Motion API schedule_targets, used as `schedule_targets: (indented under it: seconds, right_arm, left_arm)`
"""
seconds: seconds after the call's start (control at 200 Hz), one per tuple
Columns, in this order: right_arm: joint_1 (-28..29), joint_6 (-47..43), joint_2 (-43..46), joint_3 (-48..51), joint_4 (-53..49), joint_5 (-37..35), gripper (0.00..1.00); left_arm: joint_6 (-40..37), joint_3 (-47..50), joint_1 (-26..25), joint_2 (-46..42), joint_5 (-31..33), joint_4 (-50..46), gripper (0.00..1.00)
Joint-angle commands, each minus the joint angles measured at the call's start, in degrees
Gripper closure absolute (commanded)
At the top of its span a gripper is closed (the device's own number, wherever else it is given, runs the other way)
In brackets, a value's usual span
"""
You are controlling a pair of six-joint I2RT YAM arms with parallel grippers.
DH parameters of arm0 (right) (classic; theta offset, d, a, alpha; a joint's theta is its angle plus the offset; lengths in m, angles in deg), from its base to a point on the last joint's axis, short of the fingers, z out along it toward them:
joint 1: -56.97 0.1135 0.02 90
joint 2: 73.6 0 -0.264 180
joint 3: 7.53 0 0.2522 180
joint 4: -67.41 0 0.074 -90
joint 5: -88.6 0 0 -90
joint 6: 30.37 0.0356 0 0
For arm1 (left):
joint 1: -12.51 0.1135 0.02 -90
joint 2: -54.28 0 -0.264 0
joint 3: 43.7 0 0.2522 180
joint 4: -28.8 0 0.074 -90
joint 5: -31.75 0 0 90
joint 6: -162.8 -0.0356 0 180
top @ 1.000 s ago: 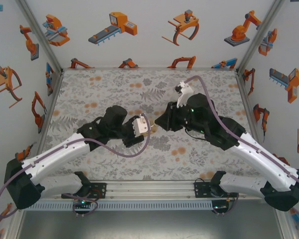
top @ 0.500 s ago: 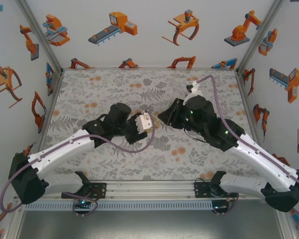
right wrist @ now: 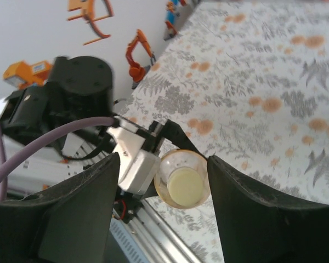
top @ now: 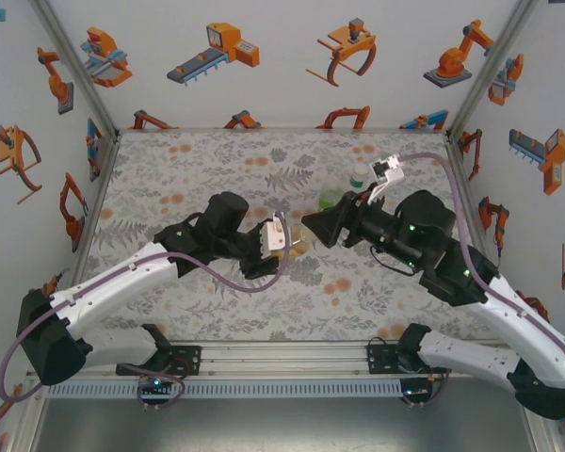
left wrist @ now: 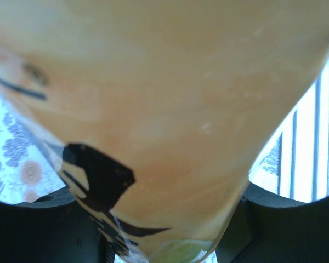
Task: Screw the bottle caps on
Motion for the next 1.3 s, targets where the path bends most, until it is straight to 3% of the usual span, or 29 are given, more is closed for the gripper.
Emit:
schedule_targets:
  seconds: [0.0, 0.11, 0.27, 0.406, 0.686, 1.297]
  right_arm:
    - [0.2, -14.2, 2.7, 1.9, 4.8, 9.1, 0.41]
    - [0.3, -25.3, 3.7, 1.7, 2.4, 17.8, 0.41]
    - [0.3, -41.7, 1.3, -2.9, -9.8, 32.1, 0.41]
    - [0.2, -50.2, -0.7, -5.0, -15.2, 38.4, 0.41]
    - [0.3, -53.3, -3.2, -3.7, -12.9, 39.3, 0.42]
    - [0.3, -54.4, -5.8, -3.9, -14.6, 40.5, 0.55]
  left_arm:
    - [-2.6, -2.6, -0.2, -1.6, -7.1, -6.7, 1.00]
    - [-3.4, -3.0, -0.2, -1.9, -10.3, -10.9, 1.00]
    - [-5.6, -4.0, -0.3, -2.0, -17.5, -17.6, 1.00]
    - [-5.7, -4.2, -0.3, -1.9, -19.7, -20.4, 1.00]
    - [-5.9, -3.7, -0.3, -1.8, -21.7, -21.8, 1.00]
    - [-6.5, -3.9, -0.3, -0.8, -23.2, -21.8, 1.00]
